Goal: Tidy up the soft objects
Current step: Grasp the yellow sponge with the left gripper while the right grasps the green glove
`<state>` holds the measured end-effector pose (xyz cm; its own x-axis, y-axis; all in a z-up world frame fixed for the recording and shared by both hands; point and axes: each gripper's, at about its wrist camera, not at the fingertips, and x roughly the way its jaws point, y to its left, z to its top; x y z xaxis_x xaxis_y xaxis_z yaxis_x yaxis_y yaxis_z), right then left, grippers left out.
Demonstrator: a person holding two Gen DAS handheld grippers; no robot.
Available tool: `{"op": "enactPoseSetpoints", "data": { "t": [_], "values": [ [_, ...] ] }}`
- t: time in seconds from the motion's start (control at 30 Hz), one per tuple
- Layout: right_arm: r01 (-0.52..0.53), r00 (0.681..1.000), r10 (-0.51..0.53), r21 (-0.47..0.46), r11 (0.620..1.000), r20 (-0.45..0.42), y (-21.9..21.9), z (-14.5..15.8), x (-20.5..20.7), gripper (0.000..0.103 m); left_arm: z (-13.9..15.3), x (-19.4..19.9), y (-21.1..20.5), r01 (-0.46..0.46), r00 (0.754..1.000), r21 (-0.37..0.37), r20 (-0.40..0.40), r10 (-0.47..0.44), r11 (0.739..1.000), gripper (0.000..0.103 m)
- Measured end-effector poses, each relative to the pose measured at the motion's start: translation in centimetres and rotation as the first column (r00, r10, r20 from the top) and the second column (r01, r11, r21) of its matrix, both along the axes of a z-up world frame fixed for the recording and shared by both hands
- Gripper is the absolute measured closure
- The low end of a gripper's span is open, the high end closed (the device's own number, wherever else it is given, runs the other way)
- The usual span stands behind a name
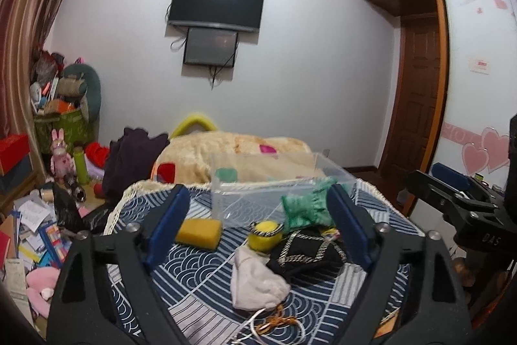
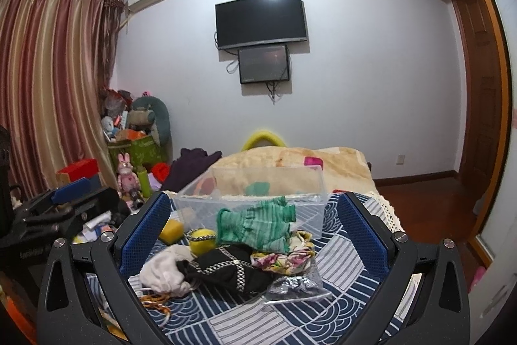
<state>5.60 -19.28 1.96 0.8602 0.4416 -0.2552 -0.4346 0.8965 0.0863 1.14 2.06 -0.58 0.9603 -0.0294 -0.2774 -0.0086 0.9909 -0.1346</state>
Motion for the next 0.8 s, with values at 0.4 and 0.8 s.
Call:
{"op": "enactPoseSetpoints", "data": {
  "t": [0.4, 0.8],
  "values": [
    [-0.032, 0.986, 0.027, -0.027, 0.999, -0.165, 0.6, -2.7, 3.9, 0.027, -3.2, 4.4, 3.6, -0.051, 0.987, -0.021, -0.151, 0.047, 0.998, 0.018],
    [-0.061, 0.949, 0.037, -0.07, 0.996, -0.313, 2.9, -4.5, 8.6, 0.033, -6.6, 10.2, 6.6, -0.031, 0.932, -0.043, -0.362, 0.013, 0.999, 0.018]
  ]
}}
